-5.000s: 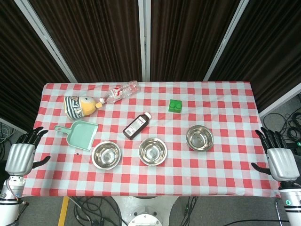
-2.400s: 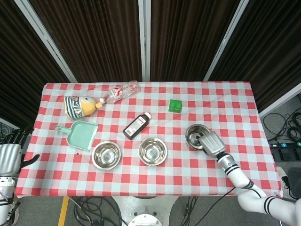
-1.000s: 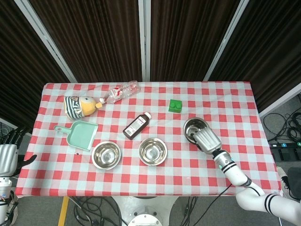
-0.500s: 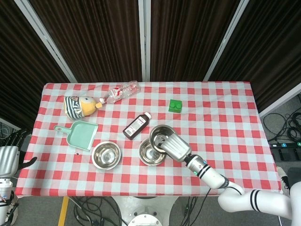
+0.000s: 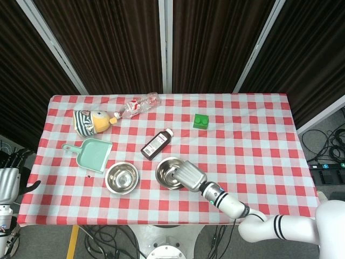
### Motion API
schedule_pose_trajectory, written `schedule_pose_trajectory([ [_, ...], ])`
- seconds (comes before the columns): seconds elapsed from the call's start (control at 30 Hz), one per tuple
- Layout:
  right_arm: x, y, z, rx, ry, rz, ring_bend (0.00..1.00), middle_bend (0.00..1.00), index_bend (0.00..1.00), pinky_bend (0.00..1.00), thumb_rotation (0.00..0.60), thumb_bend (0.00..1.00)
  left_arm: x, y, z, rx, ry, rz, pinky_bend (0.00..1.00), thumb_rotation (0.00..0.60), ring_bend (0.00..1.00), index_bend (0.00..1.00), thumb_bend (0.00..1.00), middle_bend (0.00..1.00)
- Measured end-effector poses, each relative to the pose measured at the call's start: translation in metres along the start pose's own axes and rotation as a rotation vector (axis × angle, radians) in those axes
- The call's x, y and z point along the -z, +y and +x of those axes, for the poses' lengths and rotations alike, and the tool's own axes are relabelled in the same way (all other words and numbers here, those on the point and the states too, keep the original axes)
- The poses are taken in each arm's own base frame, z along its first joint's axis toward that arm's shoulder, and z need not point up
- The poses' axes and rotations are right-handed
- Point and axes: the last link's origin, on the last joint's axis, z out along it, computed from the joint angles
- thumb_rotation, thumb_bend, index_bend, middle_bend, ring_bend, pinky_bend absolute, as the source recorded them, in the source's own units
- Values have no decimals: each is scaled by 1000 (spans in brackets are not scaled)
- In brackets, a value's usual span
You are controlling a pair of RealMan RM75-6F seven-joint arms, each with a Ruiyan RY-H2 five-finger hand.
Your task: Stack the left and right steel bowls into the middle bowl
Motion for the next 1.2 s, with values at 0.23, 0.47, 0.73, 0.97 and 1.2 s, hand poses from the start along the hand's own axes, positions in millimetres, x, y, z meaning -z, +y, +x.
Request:
schedule_pose_trajectory([
  [0.23, 10, 9, 14, 14, -18, -11, 847, 195, 131, 785, 600, 0, -1, 1, 1, 2, 2, -4, 289, 600, 211, 260, 115, 263],
  [0.47, 51, 39, 42, 45, 14, -109, 842, 220, 118, 784, 600, 0, -3, 5, 1, 5, 3, -13, 290, 600, 211, 259, 114, 263],
  [0.73, 138, 91, 54, -40, 163, -408, 108, 111, 120, 167, 600, 0, -4, 15, -3, -2, -19, -52, 289, 600, 211, 259, 114, 264],
  [0.97, 224, 118, 30, -119, 215, -688, 0, 0, 20, 0, 600, 0, -4, 36, -9, -20, -71, -115, 290, 600, 211, 259, 115, 263],
  [1.2, 251, 122, 19, -178, 197, -733, 0, 0, 17, 0, 600, 0, 5, 62, -15, -26, -147, -173, 292, 600, 211, 259, 114, 263],
])
